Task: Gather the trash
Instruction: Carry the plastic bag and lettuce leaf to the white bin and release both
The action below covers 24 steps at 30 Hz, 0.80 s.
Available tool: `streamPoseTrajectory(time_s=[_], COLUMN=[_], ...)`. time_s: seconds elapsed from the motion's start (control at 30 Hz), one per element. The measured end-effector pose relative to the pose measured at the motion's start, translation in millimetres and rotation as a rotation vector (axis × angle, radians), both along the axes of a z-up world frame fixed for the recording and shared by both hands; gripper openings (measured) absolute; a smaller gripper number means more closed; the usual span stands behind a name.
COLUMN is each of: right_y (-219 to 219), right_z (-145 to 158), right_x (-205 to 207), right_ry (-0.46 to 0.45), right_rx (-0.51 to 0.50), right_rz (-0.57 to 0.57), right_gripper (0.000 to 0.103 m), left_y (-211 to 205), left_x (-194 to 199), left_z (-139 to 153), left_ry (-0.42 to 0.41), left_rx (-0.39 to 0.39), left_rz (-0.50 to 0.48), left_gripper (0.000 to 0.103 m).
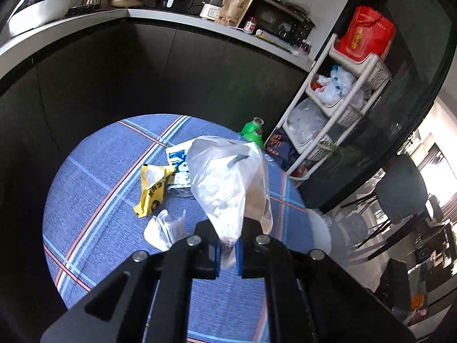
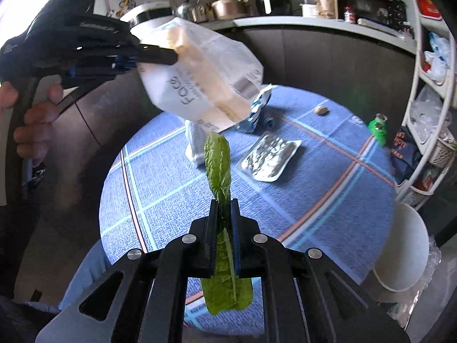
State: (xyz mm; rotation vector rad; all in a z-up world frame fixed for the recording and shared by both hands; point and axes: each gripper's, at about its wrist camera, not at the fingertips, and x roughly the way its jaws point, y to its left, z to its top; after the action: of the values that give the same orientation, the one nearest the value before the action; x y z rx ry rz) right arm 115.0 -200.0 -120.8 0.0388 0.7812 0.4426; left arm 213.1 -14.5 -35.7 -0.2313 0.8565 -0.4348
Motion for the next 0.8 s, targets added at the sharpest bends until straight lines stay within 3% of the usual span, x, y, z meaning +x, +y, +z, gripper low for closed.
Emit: streamPoseTrajectory(time_s=[0.4, 0.8], right_y=[-52, -141], right_z=[29, 16], right_x=[-24, -39], right_ry=[-0.089, -0.089], right_rx=[0.027, 0.071], right_rz=[-0.125, -0.355], right_gripper=[0.008, 0.008], left_y=[-37, -118], left_x=[-31, -45], left_z=[31, 29], left_ry=[-0.047, -0.057], left_rx=[-0.002, -0.034], left_rz=[-0.084, -0.282], left_gripper=[0.008, 0.008])
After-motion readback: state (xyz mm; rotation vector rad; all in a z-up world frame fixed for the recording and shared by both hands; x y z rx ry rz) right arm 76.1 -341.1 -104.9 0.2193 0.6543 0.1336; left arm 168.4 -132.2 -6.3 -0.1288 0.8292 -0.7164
